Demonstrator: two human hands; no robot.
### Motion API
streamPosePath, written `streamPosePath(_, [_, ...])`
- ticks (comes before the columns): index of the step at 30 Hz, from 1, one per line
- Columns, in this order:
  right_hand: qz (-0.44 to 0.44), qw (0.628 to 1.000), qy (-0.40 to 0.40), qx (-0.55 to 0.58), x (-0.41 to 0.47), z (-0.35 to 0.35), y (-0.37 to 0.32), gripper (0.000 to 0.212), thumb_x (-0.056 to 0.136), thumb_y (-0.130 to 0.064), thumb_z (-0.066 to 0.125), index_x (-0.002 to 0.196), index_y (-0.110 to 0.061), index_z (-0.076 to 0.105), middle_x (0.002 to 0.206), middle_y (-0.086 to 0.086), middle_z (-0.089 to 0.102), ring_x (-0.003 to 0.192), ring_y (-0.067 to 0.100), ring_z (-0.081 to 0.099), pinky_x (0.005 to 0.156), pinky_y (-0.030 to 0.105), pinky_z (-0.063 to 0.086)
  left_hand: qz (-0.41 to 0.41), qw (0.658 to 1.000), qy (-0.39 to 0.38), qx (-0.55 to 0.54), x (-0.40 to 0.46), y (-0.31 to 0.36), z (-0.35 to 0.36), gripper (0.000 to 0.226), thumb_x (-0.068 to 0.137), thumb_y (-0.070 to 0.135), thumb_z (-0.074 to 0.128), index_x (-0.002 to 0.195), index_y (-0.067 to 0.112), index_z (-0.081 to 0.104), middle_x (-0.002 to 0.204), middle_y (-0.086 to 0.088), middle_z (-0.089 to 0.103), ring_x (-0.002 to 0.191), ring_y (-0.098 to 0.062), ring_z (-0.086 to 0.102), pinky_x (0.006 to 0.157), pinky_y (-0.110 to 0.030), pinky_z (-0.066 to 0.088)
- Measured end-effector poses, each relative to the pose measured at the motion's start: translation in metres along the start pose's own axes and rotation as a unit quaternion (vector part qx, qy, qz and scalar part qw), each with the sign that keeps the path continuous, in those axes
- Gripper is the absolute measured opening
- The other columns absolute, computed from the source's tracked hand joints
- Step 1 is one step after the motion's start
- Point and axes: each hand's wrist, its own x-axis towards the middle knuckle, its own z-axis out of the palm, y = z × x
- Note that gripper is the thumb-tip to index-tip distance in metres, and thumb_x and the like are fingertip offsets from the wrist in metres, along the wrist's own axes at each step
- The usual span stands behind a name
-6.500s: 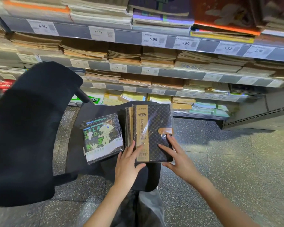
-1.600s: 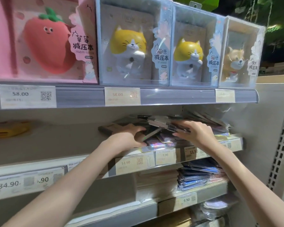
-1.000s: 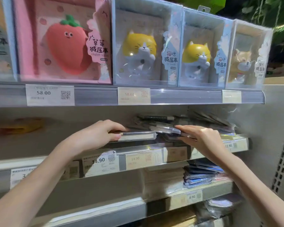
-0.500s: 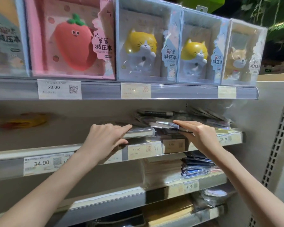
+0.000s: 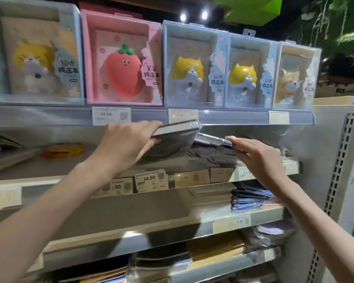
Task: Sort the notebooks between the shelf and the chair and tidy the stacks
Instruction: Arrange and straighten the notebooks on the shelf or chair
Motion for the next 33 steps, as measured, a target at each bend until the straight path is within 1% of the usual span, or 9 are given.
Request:
streamPosePath(2, [0.002, 1.0, 0.019, 0.014, 0.006, -0.016, -0.011, 0.03, 0.084, -0.029, 0.057, 0.111, -0.025, 0.068, 0.101, -0.007, 0.072, 0.085, 0.016, 0.07, 0.051, 0.026, 0.052, -0.002, 1.0, 0.012, 0.023, -0.002, -0.002, -0.025, 0.039, 0.068, 0.014, 0.081, 0.102, 0.006, 0.065, 0.071, -0.008, 0.069, 0.05, -0.028, 0.063, 0.044, -0.028, 0.04])
streamPosePath(8, [-0.013, 0.999, 0.034, 0.023, 0.013, -0.062, -0.056, 0.033, 0.088, -0.035, 0.048, 0.113, -0.028, 0.067, 0.101, -0.007, 0.072, 0.088, 0.016, 0.069, 0.051, 0.027, 0.052, -0.006, 0.999, 0.036, 0.036, -0.024, -0.007, -0.093, 0.04, 0.071, 0.01, 0.079, 0.107, 0.005, 0.063, 0.072, -0.015, 0.068, 0.05, -0.033, 0.062, 0.048, -0.029, 0.035])
streamPosePath(14, [-0.05, 0.998, 0.01, 0.034, 0.004, -0.092, -0.105, 0.032, 0.088, -0.031, 0.049, 0.114, -0.024, 0.067, 0.102, -0.004, 0.072, 0.086, 0.02, 0.07, 0.053, 0.032, 0.056, -0.002, 0.999, 0.028, 0.033, -0.067, -0.013, -0.136, 0.036, 0.077, 0.015, 0.072, 0.111, 0.007, 0.062, 0.085, -0.015, 0.071, 0.062, -0.035, 0.067, 0.049, -0.035, 0.047])
streamPosePath(17, [-0.062, 0.997, -0.017, 0.038, -0.012, -0.099, -0.132, 0.03, 0.087, -0.03, 0.055, 0.113, -0.022, 0.068, 0.101, -0.001, 0.072, 0.084, 0.021, 0.07, 0.056, 0.031, 0.057, -0.003, 1.0, 0.001, 0.016, -0.098, -0.014, -0.147, 0.033, 0.084, 0.028, 0.059, 0.112, 0.011, 0.061, 0.092, -0.009, 0.071, 0.071, -0.03, 0.069, 0.048, -0.034, 0.05])
streamPosePath(19, [-0.056, 0.996, -0.039, 0.051, -0.028, -0.103, -0.15, 0.03, 0.084, -0.026, 0.059, 0.112, -0.021, 0.068, 0.1, 0.0, 0.072, 0.083, 0.022, 0.07, 0.055, 0.031, 0.057, -0.008, 1.0, -0.009, 0.018, -0.12, -0.011, -0.151, 0.036, 0.082, 0.034, 0.05, 0.11, 0.014, 0.063, 0.09, -0.005, 0.072, 0.069, -0.026, 0.07, 0.043, -0.03, 0.045])
streamPosePath(22, [-0.06, 0.993, -0.083, 0.06, -0.06, -0.105, -0.175, 0.031, 0.082, -0.017, 0.068, 0.113, -0.02, 0.068, 0.1, 0.001, 0.072, 0.083, 0.021, 0.07, 0.053, 0.031, 0.056, -0.009, 0.999, -0.042, 0.023, -0.157, 0.001, -0.153, 0.032, 0.079, 0.033, 0.059, 0.102, 0.012, 0.067, 0.078, -0.005, 0.071, 0.055, -0.026, 0.067, 0.038, -0.027, 0.042])
streamPosePath(24, [-0.059, 0.989, -0.118, 0.068, -0.082, -0.104, -0.19, 0.035, 0.078, -0.014, 0.073, 0.113, -0.018, 0.068, 0.098, 0.003, 0.073, 0.08, 0.023, 0.071, 0.05, 0.032, 0.055, -0.025, 0.998, -0.065, 0.006, -0.184, 0.01, -0.15, 0.028, 0.076, 0.027, 0.074, 0.099, 0.012, 0.069, 0.073, -0.004, 0.071, 0.05, -0.025, 0.065, 0.037, -0.026, 0.04])
streamPosePath(28, [-0.037, 0.978, -0.186, 0.084, -0.13, -0.097, -0.217, 0.036, 0.074, -0.015, 0.077, 0.109, -0.02, 0.07, 0.089, 0.003, 0.074, 0.069, 0.024, 0.07, 0.045, 0.027, 0.049, -0.042, 0.989, -0.137, -0.024, -0.243, 0.034, -0.147, 0.025, 0.074, 0.025, 0.076, 0.097, 0.017, 0.069, 0.072, 0.0, 0.071, 0.051, -0.022, 0.065, 0.038, -0.023, 0.04])
streamPosePath(33, [-0.036, 0.956, -0.276, 0.094, -0.19, -0.083, -0.248, 0.046, 0.064, -0.013, 0.085, 0.107, -0.021, 0.071, 0.083, 0.002, 0.074, 0.062, 0.021, 0.07, 0.036, 0.016, 0.035, -0.065, 0.968, -0.225, -0.09, -0.311, 0.066, -0.136, 0.038, 0.067, 0.024, 0.081, 0.102, 0.015, 0.069, 0.072, -0.001, 0.071, 0.054, -0.021, 0.066, 0.04, -0.023, 0.042])
